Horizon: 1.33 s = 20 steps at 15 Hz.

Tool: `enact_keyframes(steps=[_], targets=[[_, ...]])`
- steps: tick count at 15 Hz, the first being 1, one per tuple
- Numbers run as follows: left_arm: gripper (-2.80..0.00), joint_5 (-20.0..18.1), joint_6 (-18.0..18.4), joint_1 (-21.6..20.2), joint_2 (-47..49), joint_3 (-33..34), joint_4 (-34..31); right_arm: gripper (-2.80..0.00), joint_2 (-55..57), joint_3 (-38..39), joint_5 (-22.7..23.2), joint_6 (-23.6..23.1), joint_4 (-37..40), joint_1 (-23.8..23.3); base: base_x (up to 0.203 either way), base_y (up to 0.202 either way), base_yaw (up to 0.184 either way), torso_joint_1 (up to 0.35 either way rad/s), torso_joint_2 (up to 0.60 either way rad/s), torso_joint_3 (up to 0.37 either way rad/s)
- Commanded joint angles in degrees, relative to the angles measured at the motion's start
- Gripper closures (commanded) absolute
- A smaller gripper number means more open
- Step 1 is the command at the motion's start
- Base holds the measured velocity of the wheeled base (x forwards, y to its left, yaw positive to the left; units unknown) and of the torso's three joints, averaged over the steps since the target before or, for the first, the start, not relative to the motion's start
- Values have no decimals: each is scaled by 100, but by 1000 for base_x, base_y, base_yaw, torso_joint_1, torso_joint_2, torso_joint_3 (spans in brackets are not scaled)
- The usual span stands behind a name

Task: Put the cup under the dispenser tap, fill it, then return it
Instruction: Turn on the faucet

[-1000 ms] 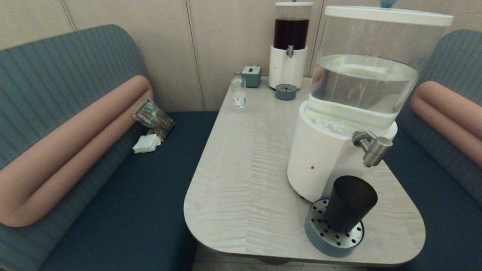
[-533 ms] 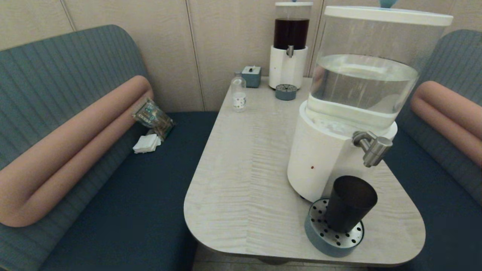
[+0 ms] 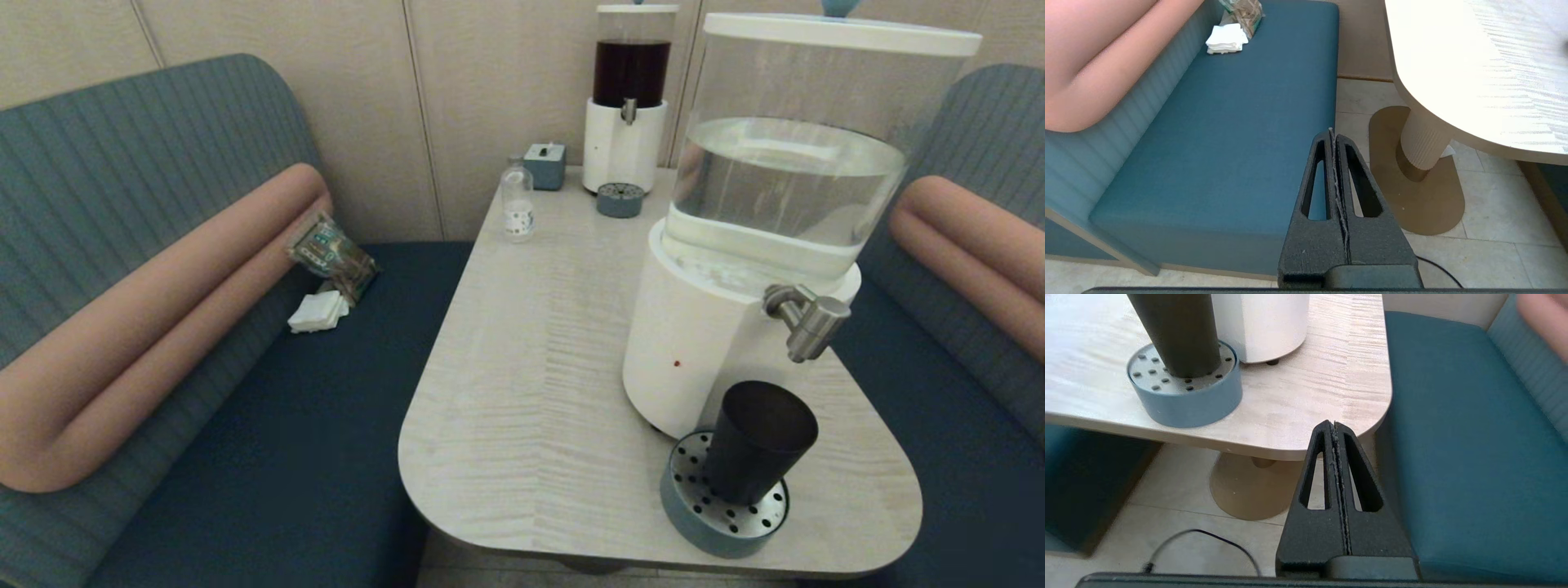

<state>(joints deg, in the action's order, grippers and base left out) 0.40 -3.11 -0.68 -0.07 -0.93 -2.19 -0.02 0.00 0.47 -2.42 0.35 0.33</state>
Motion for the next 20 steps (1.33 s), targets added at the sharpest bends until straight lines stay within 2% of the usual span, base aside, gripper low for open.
enact_keyframes(steps=[1, 4, 9, 11, 12, 14, 17, 20], targets=[[0, -1, -6, -2, 16, 5, -1, 0, -6, 4, 5, -18, 3, 2, 0, 0, 0, 0, 0, 0], [0, 4, -6, -2, 16, 5, -1, 0, -6, 9, 31, -267, 9, 2, 0, 0, 0, 0, 0, 0], [0, -4, -6, -2, 16, -3, -1, 0, 24, -199, 6, -334, 21, 2, 0, 0, 0, 0, 0, 0], [0, -1, -6, -2, 16, 0, -1, 0, 465, -1251, 16, -199, 269, 5, 0, 0, 0, 0, 0, 0], [0, -4, -6, -2, 16, 5, -1, 0, 916, -2132, 23, 7, 422, 7, 0, 0, 0, 0, 0, 0], [0, 3, -6, -2, 16, 4, -1, 0, 2267, -3633, 45, 382, 712, 16, 0, 0, 0, 0, 0, 0], [0, -5, -6, -2, 16, 5, -1, 0, 4088, -5324, 243, 690, 1147, 66, 0, 0, 0, 0, 0, 0], [0, -5, -6, -2, 16, 5, -1, 0, 5335, -7079, 668, 835, 2465, 156, 0, 0, 0, 0, 0, 0]])
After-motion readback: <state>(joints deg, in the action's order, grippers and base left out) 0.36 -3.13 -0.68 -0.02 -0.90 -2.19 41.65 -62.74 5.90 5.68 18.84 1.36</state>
